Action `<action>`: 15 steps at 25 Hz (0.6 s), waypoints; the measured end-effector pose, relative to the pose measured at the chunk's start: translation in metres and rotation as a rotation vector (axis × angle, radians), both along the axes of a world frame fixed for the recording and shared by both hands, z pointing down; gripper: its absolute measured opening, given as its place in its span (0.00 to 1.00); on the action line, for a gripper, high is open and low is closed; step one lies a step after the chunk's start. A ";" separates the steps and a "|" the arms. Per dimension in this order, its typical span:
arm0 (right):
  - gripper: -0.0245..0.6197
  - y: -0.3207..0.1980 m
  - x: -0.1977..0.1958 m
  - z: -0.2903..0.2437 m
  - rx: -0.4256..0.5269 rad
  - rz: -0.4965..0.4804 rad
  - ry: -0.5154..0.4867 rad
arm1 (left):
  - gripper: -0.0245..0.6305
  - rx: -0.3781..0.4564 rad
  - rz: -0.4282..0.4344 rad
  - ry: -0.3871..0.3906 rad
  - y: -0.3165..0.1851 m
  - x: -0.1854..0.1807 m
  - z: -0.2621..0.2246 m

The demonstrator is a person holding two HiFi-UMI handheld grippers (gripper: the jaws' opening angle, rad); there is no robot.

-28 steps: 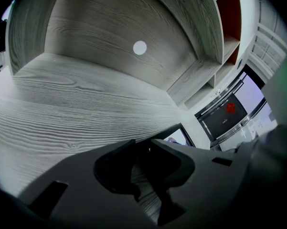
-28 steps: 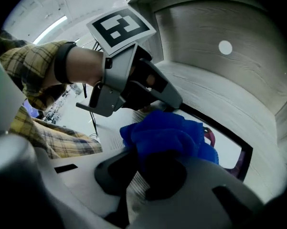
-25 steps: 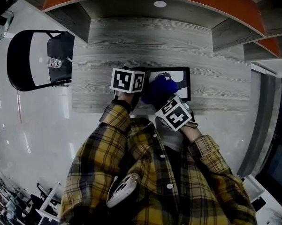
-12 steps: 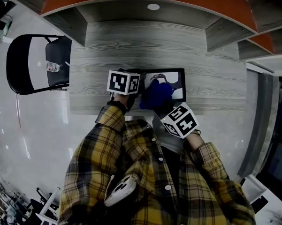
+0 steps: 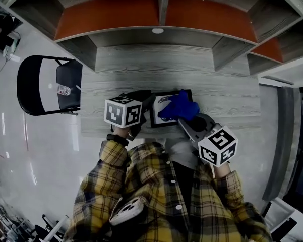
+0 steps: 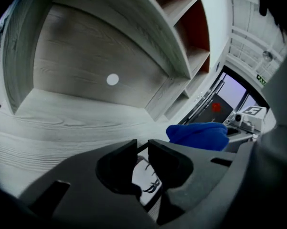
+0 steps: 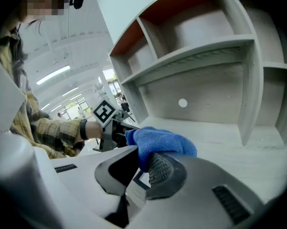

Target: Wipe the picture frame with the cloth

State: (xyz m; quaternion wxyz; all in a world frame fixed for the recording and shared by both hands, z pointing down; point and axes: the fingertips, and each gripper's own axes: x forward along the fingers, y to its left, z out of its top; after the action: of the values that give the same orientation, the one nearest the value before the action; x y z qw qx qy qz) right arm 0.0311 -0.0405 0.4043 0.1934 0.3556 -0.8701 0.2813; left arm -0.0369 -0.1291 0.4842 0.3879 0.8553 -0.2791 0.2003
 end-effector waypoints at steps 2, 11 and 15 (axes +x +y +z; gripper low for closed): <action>0.10 -0.005 0.010 -0.024 0.049 0.022 -0.040 | 0.12 0.067 0.015 0.082 0.005 0.011 -0.034; 0.10 -0.023 0.048 -0.118 0.239 0.060 -0.148 | 0.05 0.280 0.039 0.286 0.036 0.047 -0.159; 0.10 -0.030 0.060 -0.142 0.284 0.055 -0.170 | 0.05 0.301 0.032 0.319 0.044 0.057 -0.185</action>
State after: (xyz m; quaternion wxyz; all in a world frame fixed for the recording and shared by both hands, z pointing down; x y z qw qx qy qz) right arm 0.0908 -0.0707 0.2627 0.0591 0.3780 -0.9043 0.1896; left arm 0.0206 -0.0855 0.2988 0.2919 0.9287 -0.2275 0.0248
